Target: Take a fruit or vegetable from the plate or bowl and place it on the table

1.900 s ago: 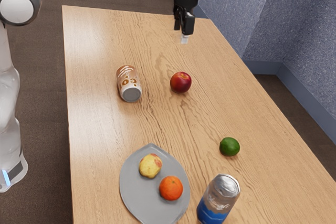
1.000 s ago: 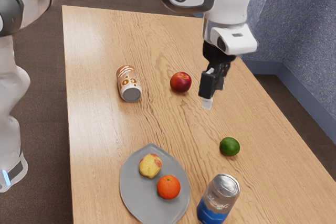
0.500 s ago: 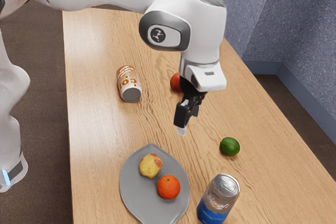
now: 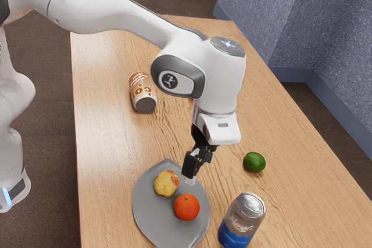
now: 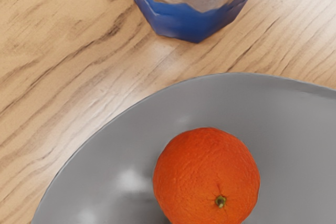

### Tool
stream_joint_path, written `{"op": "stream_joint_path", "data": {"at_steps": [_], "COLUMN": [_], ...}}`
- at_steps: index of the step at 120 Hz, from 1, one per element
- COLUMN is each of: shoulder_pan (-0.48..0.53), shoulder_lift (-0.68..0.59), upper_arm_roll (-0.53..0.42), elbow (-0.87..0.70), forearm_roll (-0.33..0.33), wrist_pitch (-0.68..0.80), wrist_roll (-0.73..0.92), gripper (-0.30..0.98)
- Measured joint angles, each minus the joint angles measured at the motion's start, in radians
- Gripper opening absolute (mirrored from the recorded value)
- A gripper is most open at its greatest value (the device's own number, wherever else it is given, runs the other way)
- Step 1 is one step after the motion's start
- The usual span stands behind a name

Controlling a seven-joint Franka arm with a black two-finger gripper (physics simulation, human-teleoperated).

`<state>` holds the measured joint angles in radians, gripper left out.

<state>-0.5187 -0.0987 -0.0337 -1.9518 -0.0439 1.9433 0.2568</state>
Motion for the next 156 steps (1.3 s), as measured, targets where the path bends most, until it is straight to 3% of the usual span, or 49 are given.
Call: {"op": "stream_joint_path", "data": {"at_steps": [58,108,156], "shoulder_pan": [-0.012,-0.069,-0.049], "shoulder_lift": [0.053,0.072,0.093], "upper_arm_roll": [0.0,0.002,0.005], "elbow": [-0.102,-0.124,-0.168], "forearm_roll": [-0.01,-0.02,-0.022], "wrist_pitch": [0.189,0.241,0.28], "wrist_roll": [0.001,0.003,0.004], "gripper": [0.69,0.69,0.69]}}
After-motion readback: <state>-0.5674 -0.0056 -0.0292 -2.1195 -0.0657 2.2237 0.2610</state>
